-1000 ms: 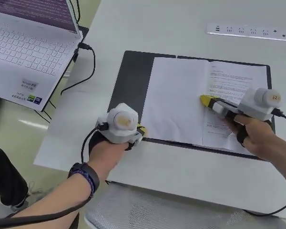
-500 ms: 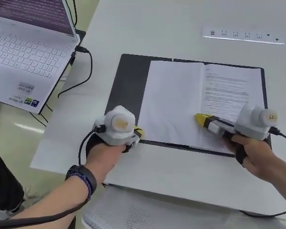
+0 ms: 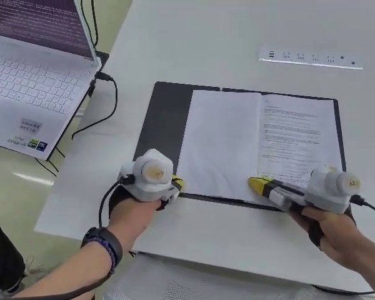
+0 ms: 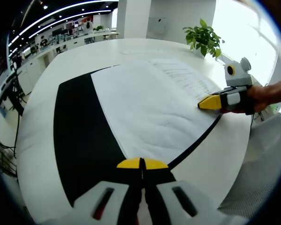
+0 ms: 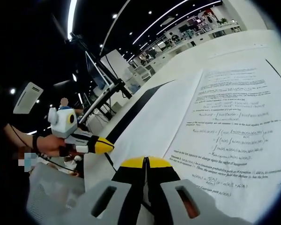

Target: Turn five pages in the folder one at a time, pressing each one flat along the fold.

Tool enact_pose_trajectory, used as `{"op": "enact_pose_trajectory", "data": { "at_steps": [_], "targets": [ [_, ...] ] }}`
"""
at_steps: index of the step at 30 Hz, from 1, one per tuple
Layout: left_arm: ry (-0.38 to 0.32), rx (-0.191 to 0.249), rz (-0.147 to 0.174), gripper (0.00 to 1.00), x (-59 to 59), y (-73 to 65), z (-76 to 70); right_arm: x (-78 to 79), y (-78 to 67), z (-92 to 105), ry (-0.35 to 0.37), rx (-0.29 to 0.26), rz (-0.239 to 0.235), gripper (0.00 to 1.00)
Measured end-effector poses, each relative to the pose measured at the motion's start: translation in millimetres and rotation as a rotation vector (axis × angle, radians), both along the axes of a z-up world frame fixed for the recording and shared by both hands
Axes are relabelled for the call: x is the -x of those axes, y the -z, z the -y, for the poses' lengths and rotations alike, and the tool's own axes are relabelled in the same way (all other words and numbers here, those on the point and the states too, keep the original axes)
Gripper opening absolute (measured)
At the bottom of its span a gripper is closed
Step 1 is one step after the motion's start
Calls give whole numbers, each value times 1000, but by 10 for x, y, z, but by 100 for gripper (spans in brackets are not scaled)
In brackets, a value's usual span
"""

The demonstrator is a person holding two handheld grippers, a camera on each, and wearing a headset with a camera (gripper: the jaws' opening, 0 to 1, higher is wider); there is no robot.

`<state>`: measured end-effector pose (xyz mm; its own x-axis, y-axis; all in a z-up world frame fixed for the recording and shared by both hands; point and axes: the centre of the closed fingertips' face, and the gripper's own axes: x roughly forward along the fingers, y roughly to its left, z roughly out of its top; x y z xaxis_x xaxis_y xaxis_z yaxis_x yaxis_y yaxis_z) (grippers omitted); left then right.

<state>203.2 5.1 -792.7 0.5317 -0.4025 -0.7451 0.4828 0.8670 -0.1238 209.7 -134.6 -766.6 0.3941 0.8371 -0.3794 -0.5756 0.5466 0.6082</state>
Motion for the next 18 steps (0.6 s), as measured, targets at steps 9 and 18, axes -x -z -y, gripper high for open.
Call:
{"op": "enact_pose_trajectory", "data": {
  "at_steps": [9, 18],
  "targets": [
    [-3, 4, 3, 0, 1, -2, 4, 91, 55, 51, -8, -6, -12, 0],
    [-1, 6, 8, 0, -12, -1, 3, 100, 118, 90, -7, -9, -21, 0]
  ]
}}
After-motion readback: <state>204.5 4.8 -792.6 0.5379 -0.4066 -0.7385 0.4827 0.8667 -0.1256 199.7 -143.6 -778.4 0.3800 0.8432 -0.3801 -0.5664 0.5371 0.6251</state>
